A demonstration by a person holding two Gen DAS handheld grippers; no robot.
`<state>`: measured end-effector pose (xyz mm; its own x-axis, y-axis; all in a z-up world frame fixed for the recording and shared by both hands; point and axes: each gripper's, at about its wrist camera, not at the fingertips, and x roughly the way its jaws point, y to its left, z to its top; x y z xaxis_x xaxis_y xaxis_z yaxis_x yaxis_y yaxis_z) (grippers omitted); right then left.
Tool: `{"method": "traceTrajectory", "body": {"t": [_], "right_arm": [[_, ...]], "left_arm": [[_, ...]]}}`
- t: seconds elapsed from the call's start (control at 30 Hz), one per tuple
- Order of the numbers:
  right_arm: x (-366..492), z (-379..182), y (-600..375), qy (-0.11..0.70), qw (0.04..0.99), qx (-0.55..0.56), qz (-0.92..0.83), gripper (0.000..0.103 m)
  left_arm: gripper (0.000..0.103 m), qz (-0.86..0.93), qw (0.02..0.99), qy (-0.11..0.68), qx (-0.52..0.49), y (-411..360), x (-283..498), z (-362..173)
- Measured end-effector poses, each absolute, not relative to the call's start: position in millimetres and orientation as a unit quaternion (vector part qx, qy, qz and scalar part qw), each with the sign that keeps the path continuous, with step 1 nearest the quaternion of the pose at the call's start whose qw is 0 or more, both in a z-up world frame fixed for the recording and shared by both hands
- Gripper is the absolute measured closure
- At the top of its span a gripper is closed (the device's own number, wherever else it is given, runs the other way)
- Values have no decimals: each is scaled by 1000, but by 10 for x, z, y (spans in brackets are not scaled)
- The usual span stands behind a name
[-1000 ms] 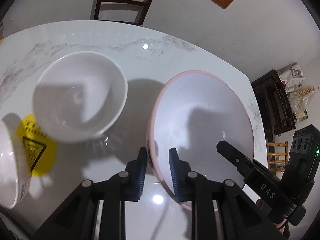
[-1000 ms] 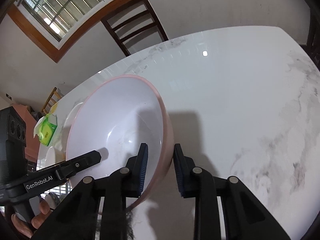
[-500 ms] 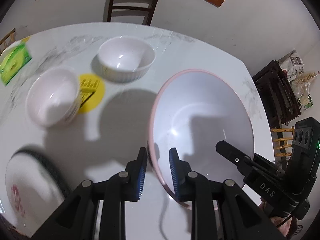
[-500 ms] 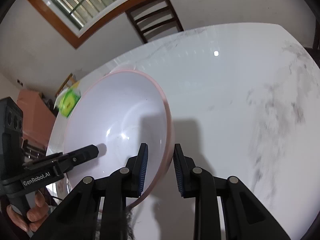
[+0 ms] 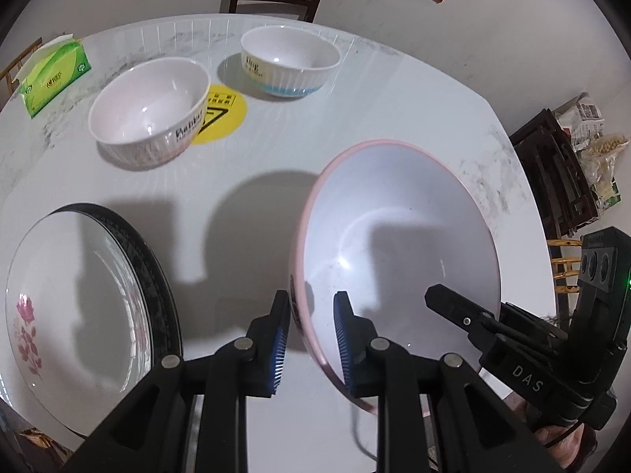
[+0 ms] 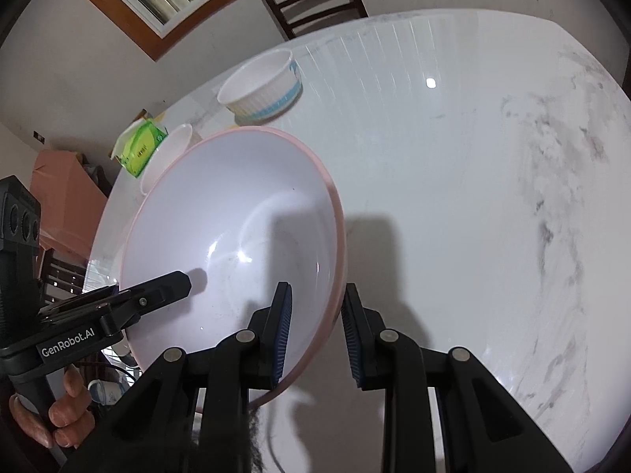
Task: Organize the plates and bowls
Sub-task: 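Lift and carry the pink bowl toward the plate stack with both tools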
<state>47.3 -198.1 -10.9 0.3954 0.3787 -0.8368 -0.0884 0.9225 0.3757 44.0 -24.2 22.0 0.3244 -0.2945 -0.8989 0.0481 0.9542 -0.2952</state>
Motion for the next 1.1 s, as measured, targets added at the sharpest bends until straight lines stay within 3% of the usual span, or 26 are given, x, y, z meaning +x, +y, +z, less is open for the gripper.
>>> {"method": "traceTrajectory", "body": {"t": [0.9,1.1], "right_arm": [[480,-209,-1958,542,818,135,136,73],[466,-199,-1955,541,819,135,137,65]], "left_arm": [[80,-103,808,574,-79,-270,500,-25],[80,-104,806,577,-80,-266,509,-26]]}}
